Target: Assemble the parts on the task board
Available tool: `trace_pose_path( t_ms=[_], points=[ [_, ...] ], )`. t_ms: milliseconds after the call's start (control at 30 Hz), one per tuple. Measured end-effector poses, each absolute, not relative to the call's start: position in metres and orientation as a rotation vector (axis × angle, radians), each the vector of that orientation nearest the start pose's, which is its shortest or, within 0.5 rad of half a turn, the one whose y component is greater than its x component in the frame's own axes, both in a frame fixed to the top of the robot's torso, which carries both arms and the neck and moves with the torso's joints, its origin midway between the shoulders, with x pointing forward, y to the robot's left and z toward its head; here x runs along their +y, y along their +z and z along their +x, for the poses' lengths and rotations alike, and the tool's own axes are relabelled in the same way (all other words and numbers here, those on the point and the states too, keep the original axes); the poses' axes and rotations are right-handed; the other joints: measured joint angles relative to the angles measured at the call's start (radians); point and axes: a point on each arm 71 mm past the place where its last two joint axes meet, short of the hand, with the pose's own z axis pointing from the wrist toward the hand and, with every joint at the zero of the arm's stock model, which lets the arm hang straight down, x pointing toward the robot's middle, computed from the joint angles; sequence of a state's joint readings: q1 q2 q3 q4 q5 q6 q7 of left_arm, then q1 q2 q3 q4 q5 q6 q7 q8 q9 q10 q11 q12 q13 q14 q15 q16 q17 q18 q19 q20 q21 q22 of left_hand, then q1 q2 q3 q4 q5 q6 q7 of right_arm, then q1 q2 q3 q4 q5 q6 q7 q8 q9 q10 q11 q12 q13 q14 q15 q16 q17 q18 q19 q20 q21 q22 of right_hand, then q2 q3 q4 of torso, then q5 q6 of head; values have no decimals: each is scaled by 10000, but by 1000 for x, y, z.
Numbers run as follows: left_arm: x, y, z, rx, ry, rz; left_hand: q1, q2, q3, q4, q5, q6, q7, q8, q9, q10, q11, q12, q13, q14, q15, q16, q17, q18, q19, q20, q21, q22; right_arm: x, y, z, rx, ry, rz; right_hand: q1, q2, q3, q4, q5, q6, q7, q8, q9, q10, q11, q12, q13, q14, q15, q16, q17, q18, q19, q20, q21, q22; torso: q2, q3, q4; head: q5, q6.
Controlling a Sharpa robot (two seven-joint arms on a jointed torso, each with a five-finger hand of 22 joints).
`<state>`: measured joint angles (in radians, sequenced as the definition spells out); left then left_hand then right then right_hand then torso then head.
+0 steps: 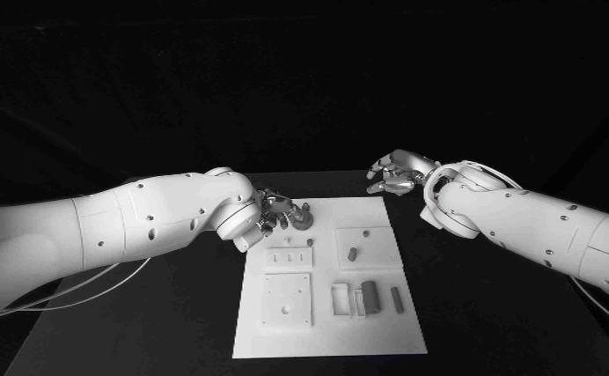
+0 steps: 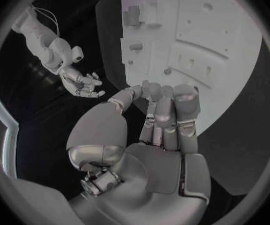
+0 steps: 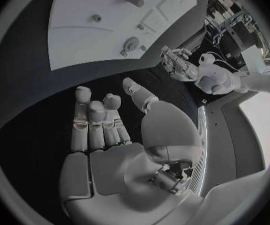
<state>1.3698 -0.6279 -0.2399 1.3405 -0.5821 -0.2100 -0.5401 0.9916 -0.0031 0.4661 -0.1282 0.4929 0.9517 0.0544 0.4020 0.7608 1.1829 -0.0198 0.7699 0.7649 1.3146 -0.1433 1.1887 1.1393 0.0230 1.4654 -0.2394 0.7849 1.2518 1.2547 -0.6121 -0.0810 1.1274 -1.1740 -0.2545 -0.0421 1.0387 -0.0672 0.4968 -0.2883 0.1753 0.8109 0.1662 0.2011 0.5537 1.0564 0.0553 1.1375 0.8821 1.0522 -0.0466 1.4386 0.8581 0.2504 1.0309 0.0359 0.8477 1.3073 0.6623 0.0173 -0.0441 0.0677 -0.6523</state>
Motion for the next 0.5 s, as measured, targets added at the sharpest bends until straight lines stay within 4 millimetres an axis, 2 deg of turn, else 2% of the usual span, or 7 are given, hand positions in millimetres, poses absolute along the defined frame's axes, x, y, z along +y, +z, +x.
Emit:
trace_pose_path(
  t_ms=[300,500],
  points=[
    [169,-221,521,22796,-4611,-6395,-48,-49,40,39,25,5,-4,38,75,0,-1,0,0,0,0,0,1,-1,0,2,0,0,-212,-186,567,17233,6432,1501,54,54,30,-30,68,5,-5,0,0,1,-1,0,-13,-41,-25,0,-10,0,-1,2,0,0,-31,12,-5,24,-89],
    [158,-222,525,23178,-4272,-5502,-47,-48,40,38,119,5,-5,83,76,-1,-1,40,0,4,-4,0,0,0,2,0,1,1,-213,-181,569,17135,6435,1582,54,54,30,-30,106,11,-11,0,-8,1,-1,0,-12,-41,-24,0,-10,0,-2,2,0,0,-42,17,-5,34,-225]
  ],
)
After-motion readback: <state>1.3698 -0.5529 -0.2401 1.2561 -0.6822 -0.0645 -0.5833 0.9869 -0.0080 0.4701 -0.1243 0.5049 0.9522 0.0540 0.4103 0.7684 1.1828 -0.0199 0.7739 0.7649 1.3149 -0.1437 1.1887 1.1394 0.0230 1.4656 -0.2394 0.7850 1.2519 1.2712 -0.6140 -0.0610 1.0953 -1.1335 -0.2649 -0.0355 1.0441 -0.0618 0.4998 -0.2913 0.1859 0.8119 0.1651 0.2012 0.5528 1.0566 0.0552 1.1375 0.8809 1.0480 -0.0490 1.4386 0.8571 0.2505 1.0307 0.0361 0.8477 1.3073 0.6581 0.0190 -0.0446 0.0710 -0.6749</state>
